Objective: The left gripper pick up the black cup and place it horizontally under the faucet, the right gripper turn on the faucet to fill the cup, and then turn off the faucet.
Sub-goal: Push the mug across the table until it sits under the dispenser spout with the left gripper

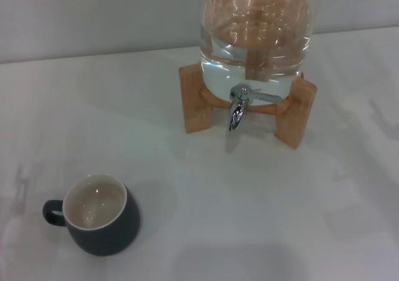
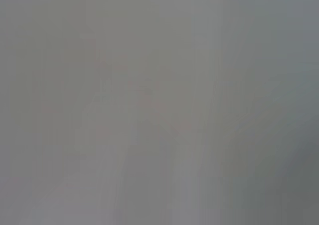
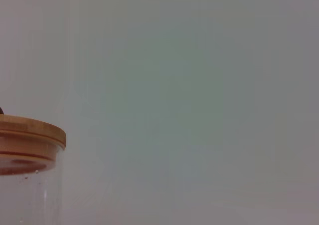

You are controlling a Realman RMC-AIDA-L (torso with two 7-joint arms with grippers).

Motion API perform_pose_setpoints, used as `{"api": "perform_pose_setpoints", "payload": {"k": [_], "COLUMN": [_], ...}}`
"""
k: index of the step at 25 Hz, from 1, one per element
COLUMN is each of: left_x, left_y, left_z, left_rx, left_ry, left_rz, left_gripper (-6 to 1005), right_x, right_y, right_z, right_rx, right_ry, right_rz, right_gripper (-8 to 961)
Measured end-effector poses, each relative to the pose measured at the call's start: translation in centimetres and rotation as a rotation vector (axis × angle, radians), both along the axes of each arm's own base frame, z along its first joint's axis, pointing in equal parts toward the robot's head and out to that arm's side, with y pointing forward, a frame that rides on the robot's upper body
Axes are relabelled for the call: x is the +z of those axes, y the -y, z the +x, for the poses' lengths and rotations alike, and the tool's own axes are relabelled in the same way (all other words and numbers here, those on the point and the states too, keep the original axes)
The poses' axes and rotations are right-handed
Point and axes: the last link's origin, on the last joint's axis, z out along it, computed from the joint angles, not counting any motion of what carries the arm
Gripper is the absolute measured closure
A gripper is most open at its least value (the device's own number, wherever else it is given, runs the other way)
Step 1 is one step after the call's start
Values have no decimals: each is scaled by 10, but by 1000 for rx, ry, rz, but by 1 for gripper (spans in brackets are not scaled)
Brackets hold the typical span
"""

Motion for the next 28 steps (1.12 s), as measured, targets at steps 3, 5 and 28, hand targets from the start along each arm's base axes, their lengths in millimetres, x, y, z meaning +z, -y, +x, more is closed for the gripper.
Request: {"api": "perform_pose_setpoints", "payload": {"k": [3,5,28], "left_x": [-3,-4,-19], "left_y": [5,8,24], "left_z": [-2,-3,-1], "left_rx": [5,9,12], "left_ry": [9,12,40], "left_rz": [-17,-23,-82], "left_gripper": [397,397,397], "right_x": [0,0,0], "right_y": [0,-1,1], "right_z": [0,0,0], "right_rx": [0,2,1], "right_ry": [0,1,2], "right_rz": [-1,-3,-3], "right_gripper": [83,83,83]}}
